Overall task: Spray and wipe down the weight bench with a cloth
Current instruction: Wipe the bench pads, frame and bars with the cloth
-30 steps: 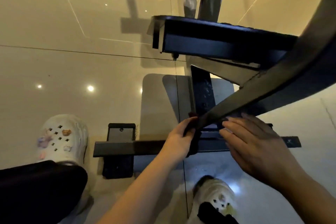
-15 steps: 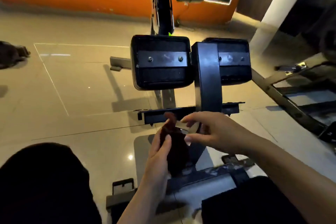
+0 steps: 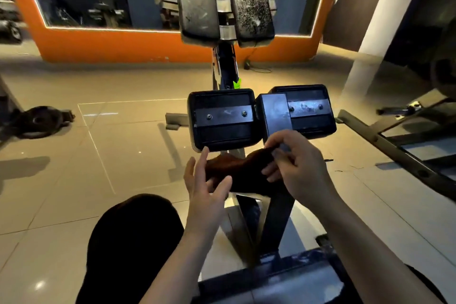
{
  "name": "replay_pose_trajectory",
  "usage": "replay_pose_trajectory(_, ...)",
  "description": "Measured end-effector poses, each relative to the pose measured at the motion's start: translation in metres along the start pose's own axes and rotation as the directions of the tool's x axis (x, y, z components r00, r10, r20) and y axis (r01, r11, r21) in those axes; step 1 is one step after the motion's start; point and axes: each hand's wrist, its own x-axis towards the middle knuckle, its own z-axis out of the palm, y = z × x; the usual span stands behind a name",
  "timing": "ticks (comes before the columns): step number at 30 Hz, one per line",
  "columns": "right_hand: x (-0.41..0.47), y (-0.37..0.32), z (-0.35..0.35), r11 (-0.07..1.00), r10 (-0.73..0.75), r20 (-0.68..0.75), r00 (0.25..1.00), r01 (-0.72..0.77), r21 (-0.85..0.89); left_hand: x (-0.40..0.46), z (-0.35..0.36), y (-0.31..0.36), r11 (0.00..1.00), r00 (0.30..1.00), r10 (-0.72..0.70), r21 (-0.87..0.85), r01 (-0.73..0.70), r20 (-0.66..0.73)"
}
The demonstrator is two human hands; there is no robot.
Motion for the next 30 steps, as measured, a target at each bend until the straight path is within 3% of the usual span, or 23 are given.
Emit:
replay_pose_trajectory(3, 0.011, 0.000, -0.002, 0.994, -0.085, 0.041, 0.996, 0.088, -0.058, 0.008, -0.004, -0.014, 0.908, 0.997, 0.060, 0.412, -0.078, 0.055)
replay_pose_trajectory(5, 0.018, 0.004, 0.003, 0.968, -0.142, 0.087, 0.986, 0.157, -0.195, 0.019, -0.007, -0.021, 0.814, 0.980, 0.148, 0.546, -0.198, 0.134)
replay_pose_trajectory(7, 0.028, 0.007, 0.011, 0.944, -0.185, 0.084, 0.979, 0.201, -0.263, 0.035, -0.009, -0.022, 0.829, 0.957, 0.161, 0.494, -0.264, 0.240)
replay_pose_trajectory(10, 0.043, 0.007, 0.023, 0.969, -0.160, 0.000, 0.987, 0.157, -0.192, 0.056, -0.012, -0.015, 0.953, 0.930, 0.037, 0.267, -0.143, 0.366)
replay_pose_trajectory(12, 0.052, 0.006, 0.029, 0.990, -0.119, -0.067, 0.991, 0.113, -0.090, 0.068, -0.020, -0.009, 0.979, 0.914, -0.015, 0.190, -0.068, 0.405)
replay_pose_trajectory(17, 0.060, 0.007, 0.045, 0.984, -0.138, -0.171, 0.975, 0.117, -0.132, 0.096, -0.052, 0.002, 0.961, 0.949, 0.002, 0.262, -0.089, 0.315)
replay_pose_trajectory(24, 0.098, 0.024, 0.068, 0.948, -0.122, -0.357, 0.926, 0.002, -0.318, 0.153, -0.072, 0.031, 0.817, 0.950, 0.205, 0.493, -0.300, 0.237)
replay_pose_trajectory(27, 0.133, 0.046, 0.094, 0.887, 0.055, -0.253, 0.966, -0.163, -0.432, 0.186, -0.066, 0.033, 0.717, 0.932, 0.339, 0.607, -0.343, 0.126)
replay_pose_trajectory(30, 0.150, 0.086, 0.130, 0.811, 0.209, -0.139, 0.968, -0.251, -0.529, 0.200, -0.066, 0.016, 0.644, 0.923, 0.382, 0.705, -0.298, 0.042)
